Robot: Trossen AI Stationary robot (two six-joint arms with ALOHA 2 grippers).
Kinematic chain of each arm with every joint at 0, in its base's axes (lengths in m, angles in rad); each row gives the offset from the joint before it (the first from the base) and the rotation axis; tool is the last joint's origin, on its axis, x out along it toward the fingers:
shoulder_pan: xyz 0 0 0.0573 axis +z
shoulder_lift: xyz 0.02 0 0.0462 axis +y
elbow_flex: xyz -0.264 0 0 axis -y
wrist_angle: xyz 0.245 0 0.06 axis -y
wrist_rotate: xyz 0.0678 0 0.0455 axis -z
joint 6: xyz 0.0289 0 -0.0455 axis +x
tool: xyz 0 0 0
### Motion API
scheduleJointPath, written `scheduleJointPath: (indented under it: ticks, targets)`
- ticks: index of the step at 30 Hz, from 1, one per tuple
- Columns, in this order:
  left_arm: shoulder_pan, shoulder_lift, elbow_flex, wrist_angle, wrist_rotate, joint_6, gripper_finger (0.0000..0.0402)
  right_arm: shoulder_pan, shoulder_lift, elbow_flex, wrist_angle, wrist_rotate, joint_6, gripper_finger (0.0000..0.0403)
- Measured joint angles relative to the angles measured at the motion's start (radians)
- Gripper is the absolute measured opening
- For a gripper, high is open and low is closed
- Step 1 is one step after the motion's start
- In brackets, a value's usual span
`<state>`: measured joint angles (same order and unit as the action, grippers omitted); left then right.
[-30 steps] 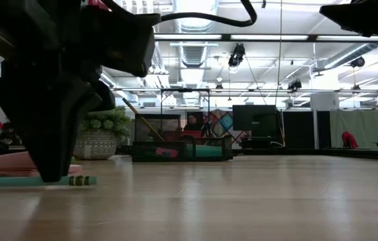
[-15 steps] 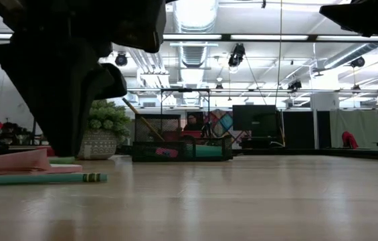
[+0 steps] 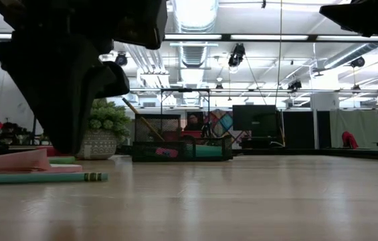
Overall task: Pick and place office supplies into organizer
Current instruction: Put the blue pencil into the desk organizer
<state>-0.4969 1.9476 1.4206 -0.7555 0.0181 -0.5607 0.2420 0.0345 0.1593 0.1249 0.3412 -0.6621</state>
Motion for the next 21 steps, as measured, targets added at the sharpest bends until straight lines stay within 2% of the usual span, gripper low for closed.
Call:
scheduleJointPath:
  ticks: [21]
  targets:
    - [0.004,0.0,0.012,0.004,0.002,0.035,0.0,0.0,0.0,0.0,0.0,0.0,0.001,0.0009]
